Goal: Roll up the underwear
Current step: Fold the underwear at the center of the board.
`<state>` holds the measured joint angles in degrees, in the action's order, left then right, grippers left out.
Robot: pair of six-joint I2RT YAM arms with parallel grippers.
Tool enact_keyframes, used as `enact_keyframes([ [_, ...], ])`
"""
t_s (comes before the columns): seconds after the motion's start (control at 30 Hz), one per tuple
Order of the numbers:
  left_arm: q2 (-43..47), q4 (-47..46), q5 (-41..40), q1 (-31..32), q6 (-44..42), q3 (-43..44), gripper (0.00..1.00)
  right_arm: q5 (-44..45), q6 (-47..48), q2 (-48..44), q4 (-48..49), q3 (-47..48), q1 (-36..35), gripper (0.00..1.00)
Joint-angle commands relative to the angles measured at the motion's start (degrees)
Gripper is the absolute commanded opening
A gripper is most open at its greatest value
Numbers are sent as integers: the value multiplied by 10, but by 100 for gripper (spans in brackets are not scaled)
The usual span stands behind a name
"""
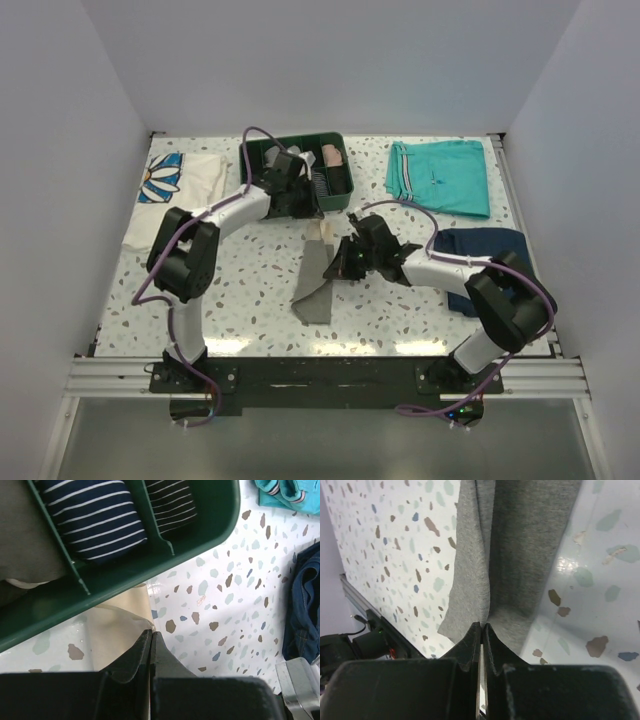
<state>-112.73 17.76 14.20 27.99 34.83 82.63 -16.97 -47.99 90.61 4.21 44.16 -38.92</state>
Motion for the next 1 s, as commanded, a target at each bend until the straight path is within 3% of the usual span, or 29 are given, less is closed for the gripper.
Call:
enact_keyframes([
  [0.0,-16,-2,10,7,-18,30,0,19,-4,5,-5,-7,1,0],
  [0.57,-69,7,21,13,-32,70,0,17,-25,44,36,-21,1,0],
  [0.63,-73,8,26,14,-33,76,0,18,-26,46,37,-22,1,4],
  [0.8,-65,9,28,13,-41,77,15,27,-19,35,26,-21,0,28],
  [0.83,-61,9,27,14,-42,77,21,31,-17,31,19,-20,0,33],
  [0.97,-49,24,17,14,-58,89,42,56,5,-6,-19,-15,1,40],
])
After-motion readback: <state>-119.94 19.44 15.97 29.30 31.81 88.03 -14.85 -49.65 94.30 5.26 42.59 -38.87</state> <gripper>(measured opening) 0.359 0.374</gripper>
